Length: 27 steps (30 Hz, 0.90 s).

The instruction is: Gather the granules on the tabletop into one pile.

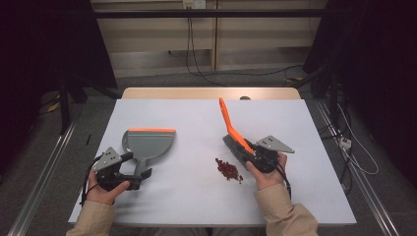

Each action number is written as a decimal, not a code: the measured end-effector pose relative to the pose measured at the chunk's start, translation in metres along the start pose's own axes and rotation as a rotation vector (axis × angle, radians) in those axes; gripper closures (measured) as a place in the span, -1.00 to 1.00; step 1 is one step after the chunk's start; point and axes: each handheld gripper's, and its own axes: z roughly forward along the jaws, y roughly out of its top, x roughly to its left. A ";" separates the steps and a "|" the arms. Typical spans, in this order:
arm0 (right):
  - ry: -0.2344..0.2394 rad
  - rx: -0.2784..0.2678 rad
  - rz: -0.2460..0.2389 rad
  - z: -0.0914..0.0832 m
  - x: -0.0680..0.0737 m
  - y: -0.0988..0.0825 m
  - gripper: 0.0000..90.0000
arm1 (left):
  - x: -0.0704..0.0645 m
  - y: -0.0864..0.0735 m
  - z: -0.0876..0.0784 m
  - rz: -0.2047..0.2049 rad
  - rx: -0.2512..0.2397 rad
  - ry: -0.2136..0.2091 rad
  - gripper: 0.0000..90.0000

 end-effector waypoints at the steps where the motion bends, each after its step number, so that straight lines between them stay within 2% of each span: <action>1: -0.001 -0.001 -0.005 -0.001 -0.004 -0.001 0.58 | 0.000 0.000 0.000 0.005 0.006 0.002 -0.88; 4: 0.001 0.001 -0.018 -0.003 -0.013 -0.005 0.58 | 0.000 -0.003 0.003 -0.002 0.037 0.019 -0.88; 7: -0.004 0.014 -0.044 -0.005 -0.019 -0.009 0.58 | 0.000 -0.006 0.005 0.001 0.083 0.057 -0.87; 9: -0.002 0.024 -0.055 -0.006 -0.022 -0.010 0.58 | 0.001 -0.008 0.006 -0.015 0.099 0.068 -0.86; 17: -0.006 0.057 -0.091 -0.009 -0.031 -0.016 0.57 | 0.005 -0.015 0.005 -0.032 0.162 0.170 -0.79; 19: -0.008 0.057 -0.093 -0.010 -0.031 -0.016 0.57 | 0.007 -0.016 0.004 -0.052 0.175 0.185 -0.80; 22: -0.013 0.062 -0.093 -0.011 -0.032 -0.017 0.57 | 0.009 -0.015 0.004 -0.060 0.178 0.192 -0.78; 27: -0.016 0.072 -0.087 -0.013 -0.034 -0.017 0.57 | 0.013 -0.012 0.003 -0.071 0.189 0.206 -0.66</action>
